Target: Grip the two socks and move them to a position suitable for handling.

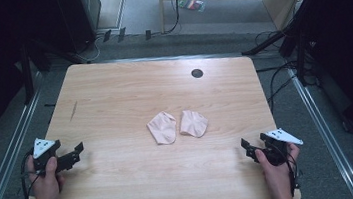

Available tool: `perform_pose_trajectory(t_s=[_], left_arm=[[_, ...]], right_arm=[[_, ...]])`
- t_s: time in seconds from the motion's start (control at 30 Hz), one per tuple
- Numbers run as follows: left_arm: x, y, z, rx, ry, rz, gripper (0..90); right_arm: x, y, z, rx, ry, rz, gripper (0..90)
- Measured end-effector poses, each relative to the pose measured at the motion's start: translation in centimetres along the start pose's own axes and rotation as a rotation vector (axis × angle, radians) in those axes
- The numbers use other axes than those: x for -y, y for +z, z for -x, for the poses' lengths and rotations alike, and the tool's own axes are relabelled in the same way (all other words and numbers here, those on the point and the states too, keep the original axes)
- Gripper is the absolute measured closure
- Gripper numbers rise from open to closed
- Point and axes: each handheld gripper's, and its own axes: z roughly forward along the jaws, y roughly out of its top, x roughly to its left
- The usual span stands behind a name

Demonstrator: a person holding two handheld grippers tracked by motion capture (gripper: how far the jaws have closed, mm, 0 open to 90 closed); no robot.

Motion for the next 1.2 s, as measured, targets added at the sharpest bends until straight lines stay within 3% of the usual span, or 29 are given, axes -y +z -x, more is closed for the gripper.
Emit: perform_pose_trajectory(t_s=[0.17,0.37,0.57,0.63,0.73,0.97,1.2], left_arm=[[0.0,0.0,0.0,-0.003,0.004,-0.003,13.9],[0.0,0.0,-0.1,0.003,-0.009,-0.007,13.9],[0.0,0.0,-0.1,0.004,-0.015,-0.006,13.9],[0.0,0.0,-0.1,0.005,-0.015,-0.006,13.9],[0.0,0.0,-0.1,0.005,-0.016,-0.007,13.9],[0.0,0.0,-0.2,0.008,-0.025,0.0,13.9],[0.0,0.0,-0.3,0.01,-0.027,-0.003,13.9]], right_arm=[[-0.1,-0.2,-0.4,0.037,-0.034,0.013,20.8],[-1.2,-0.7,-1.7,0.016,-0.009,0.065,23.8],[-3.1,-0.5,-4.5,-0.03,-0.014,0.099,24.8],[-3.8,-0.1,-6.0,-0.054,-0.034,0.092,25.0],[-4.2,0.4,-6.9,-0.067,-0.047,0.087,25.8],[-5.8,3.2,-10.8,-0.126,-0.076,0.067,31.6],[-6.3,5.7,-13.4,-0.158,-0.113,0.048,35.1]])
